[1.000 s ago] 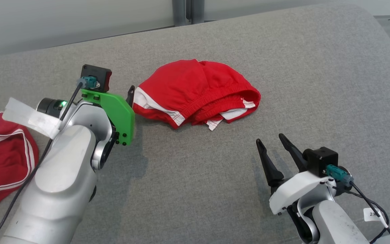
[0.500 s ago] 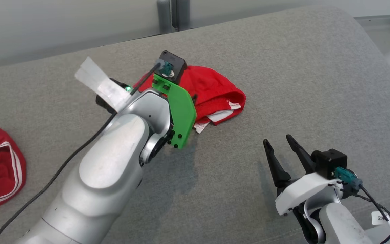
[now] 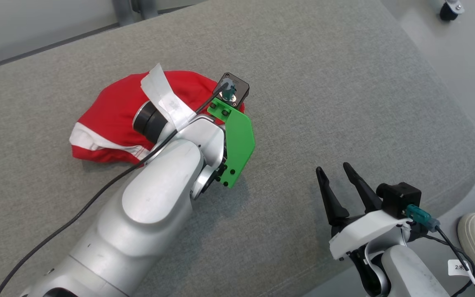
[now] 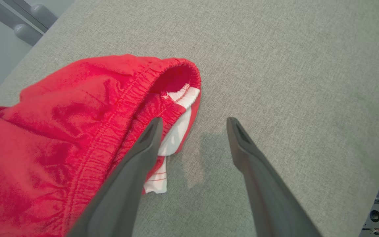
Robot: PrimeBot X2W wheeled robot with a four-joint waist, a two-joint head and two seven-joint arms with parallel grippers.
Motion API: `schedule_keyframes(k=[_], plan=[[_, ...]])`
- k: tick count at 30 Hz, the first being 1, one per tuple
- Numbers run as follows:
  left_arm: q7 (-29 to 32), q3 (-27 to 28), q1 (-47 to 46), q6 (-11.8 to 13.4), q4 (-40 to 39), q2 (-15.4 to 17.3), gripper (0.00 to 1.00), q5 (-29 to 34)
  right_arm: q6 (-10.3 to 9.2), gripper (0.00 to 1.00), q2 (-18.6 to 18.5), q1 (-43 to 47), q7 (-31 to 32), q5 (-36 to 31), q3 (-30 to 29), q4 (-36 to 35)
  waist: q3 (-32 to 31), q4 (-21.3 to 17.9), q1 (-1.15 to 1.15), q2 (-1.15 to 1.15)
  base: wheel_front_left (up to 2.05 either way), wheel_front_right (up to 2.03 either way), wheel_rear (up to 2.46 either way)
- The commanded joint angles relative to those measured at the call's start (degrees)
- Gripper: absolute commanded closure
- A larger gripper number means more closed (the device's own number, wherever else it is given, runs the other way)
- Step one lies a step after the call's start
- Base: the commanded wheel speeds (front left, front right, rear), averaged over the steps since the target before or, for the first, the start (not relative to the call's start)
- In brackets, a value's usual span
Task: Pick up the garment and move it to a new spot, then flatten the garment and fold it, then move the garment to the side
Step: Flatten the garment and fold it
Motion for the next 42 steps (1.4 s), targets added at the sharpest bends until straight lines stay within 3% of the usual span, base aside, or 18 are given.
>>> schedule_keyframes(k=[1, 10, 11, 12, 13, 14, 20, 26, 35, 42], plan=[[-0.57, 0.05, -1.09, 0.31, 0.66, 0.19, 0.00, 0.58, 0.00, 0.00, 0.08, -0.95, -0.60, 0.62, 0.16, 0.27, 3.30, -3.55, 0.00, 0.00, 0.00, 0.00, 0.00], [-5.74, 0.70, -3.15, 1.60, 6.42, 0.45, 0.00, 1.51, 0.00, 0.00, 0.07, -2.61, -2.58, 2.00, 1.33, 2.66, 5.12, -4.59, 0.00, 0.00, 0.00, 0.00, 0.00], [-6.45, 0.77, -3.34, 1.68, 6.89, 0.40, 0.17, 1.49, 0.00, 0.00, 0.07, -2.75, -2.79, 1.99, 1.31, 2.88, 5.18, -4.45, 0.00, 0.00, 0.00, 0.00, 0.00], [-7.12, 0.79, -3.51, 1.72, 7.31, 0.30, 0.57, 1.47, 0.00, 0.00, 0.07, -2.83, -2.92, 1.93, 1.20, 3.08, 5.23, -4.24, 0.00, 0.00, 0.00, 0.00, 0.00], [-7.90, 0.87, -3.60, 1.52, 7.76, 0.19, 0.87, 1.22, 0.00, 0.00, 0.08, -2.92, -2.96, 1.80, 1.19, 3.31, 5.24, -4.02, 0.00, 0.00, 0.00, 0.00, 0.00], [-8.68, 1.02, -3.61, 1.13, 8.14, 0.06, 1.00, 0.76, 0.00, 0.00, 0.08, -2.99, -3.00, 1.64, 1.22, 3.47, 5.22, -3.75, 0.00, 0.00, 0.00, 0.00, 0.00], [-13.22, 0.86, -4.01, -0.15, 10.68, -0.63, 1.00, -0.35, 0.00, 0.00, 0.07, -3.89, -3.31, 0.94, 1.09, 4.19, 4.75, -1.86, 0.00, 0.00, 0.00, 0.00, 0.00], [-22.67, 3.34, -5.68, -0.72, 10.33, -1.16, 1.00, -3.80, 0.00, 0.00, 0.05, -3.64, -3.03, -0.29, 0.27, 4.57, 3.68, 1.28, 0.00, 0.00, 0.00, 0.00, 0.00], [-36.87, 6.15, -9.91, 0.02, 2.51, -1.39, 1.00, -13.14, 0.00, 0.00, 0.03, -2.56, -0.98, -2.64, -0.69, 3.63, -0.14, 6.34, 0.00, 0.00, 0.00, 0.00, 0.00], [-42.13, 7.20, -12.22, 0.49, -3.99, -1.37, 1.00, -18.54, 0.00, 0.00, 0.02, -0.97, 0.66, -3.56, -1.03, 2.65, -2.96, 8.69, 0.00, 0.00, 0.00, 0.00, 0.00]])
